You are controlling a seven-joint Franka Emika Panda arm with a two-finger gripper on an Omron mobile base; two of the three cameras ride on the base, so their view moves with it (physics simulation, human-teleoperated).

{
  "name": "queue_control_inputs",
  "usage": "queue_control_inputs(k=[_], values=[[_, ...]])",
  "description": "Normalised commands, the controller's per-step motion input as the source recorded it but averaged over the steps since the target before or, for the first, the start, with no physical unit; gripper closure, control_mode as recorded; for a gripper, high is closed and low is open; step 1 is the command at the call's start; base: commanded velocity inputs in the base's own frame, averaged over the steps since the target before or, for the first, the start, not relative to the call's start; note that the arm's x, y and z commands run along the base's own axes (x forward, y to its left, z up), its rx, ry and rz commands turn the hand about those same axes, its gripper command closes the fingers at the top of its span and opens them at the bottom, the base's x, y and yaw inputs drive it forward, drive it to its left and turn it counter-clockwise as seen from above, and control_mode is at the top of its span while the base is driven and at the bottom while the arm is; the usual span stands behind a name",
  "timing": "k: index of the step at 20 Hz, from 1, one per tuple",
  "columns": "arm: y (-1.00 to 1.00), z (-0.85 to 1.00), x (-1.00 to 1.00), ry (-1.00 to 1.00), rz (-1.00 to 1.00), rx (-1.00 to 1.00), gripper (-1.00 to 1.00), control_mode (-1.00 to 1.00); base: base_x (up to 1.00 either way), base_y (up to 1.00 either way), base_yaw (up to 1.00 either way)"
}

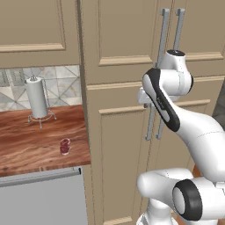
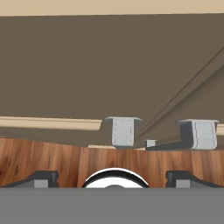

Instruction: Retrieve the tupperware from the cabinet, then place the raw meat into the tupperware to avoid contamination.

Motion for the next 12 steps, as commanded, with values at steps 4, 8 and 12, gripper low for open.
queue_control_inputs(k=[4, 8, 12], values=[[0.0, 0.0, 0.0, 0.0, 0.0, 0.0, -1.0, -1.0, 0.0, 0.0, 0.0], [0.0, 0.0, 0.0, 0.0, 0.0, 0.0, -1.0, -1.0, 0.0, 0.0, 0.0], [0.0, 0.0, 0.0, 0.0, 0.0, 0.0, -1.0, -1.0, 0.0, 0.0, 0.0]])
